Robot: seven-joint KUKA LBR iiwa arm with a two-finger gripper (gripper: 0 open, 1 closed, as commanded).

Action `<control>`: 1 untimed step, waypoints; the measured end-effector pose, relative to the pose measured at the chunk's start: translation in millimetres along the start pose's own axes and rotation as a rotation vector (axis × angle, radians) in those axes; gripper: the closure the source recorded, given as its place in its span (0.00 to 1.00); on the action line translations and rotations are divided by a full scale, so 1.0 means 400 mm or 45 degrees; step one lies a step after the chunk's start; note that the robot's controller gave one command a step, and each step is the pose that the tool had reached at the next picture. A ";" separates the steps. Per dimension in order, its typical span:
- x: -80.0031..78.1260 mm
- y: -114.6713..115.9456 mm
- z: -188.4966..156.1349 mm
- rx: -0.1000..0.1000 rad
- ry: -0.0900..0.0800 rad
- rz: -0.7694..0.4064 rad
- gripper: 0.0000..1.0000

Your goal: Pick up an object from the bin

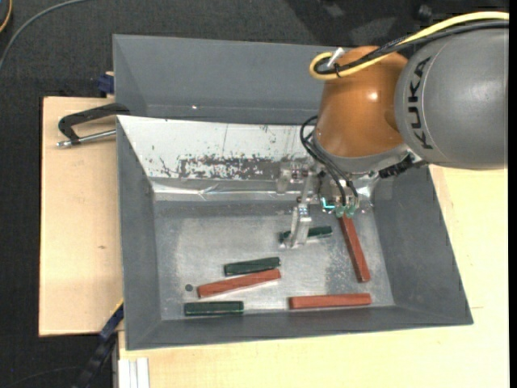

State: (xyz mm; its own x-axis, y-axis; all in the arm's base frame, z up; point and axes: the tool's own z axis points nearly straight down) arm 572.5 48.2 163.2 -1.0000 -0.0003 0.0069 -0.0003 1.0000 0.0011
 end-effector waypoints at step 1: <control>0.093 0.011 0.236 0.001 -0.001 -0.054 0.00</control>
Offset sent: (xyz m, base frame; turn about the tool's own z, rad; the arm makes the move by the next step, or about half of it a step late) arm -0.0359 0.0041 -0.0911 -0.0427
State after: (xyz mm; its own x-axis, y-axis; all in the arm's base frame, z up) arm 534.6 52.9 68.9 -0.9991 -0.0426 0.0062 -0.0426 0.9991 0.0010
